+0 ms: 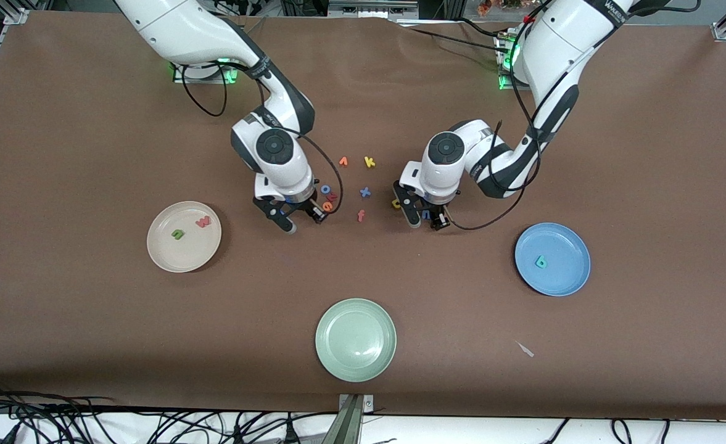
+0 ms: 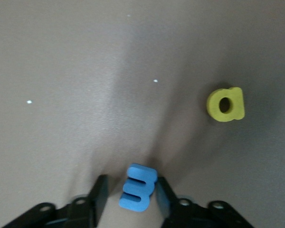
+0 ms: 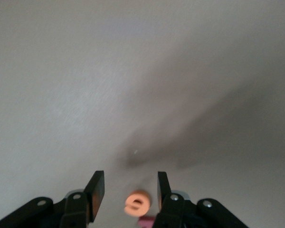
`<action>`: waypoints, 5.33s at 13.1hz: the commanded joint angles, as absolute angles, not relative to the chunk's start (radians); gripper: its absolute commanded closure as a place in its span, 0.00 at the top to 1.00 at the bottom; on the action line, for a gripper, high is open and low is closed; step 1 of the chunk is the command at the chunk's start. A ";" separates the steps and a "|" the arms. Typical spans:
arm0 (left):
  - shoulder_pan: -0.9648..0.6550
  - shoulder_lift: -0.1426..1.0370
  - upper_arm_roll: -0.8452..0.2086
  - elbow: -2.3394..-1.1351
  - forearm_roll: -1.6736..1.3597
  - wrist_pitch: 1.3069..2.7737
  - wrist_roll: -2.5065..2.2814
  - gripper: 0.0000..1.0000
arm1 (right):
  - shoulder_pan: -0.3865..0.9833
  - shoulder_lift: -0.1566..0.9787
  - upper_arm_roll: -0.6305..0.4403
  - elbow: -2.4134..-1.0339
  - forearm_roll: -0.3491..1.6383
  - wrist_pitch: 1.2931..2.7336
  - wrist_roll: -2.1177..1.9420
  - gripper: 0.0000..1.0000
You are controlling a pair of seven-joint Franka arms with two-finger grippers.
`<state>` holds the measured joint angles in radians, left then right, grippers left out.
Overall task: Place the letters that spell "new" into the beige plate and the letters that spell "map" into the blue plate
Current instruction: 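Grasp the blue m with the left gripper while the right gripper grasps the orange letter, then release the blue m onto the blue plate while the right gripper carries the orange letter, then release the orange letter onto the beige plate while the left gripper grasps the yellow a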
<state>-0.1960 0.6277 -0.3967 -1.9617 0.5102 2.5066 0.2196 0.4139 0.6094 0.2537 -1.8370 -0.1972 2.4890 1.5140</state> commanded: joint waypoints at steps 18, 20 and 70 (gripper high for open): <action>0.322 0.485 -0.532 -1.960 0.526 2.221 0.659 0.02 | 0.448 0.667 0.255 -1.848 -0.210 2.543 1.548 0.53; 0.354 0.489 -0.529 -1.959 0.528 2.230 0.675 0.03 | 0.449 0.664 0.255 -1.850 -0.210 2.533 1.546 0.53; -0.212 0.759 -0.580 -1.798 0.603 2.330 -0.796 0.19 | 0.103 0.388 0.046 -1.908 -0.190 2.240 0.324 1.00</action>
<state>-0.1987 0.7570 -0.5912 -1.8143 0.5705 2.3386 -0.7990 0.0994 0.4027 0.0511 -1.9082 -0.2011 2.2494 0.3378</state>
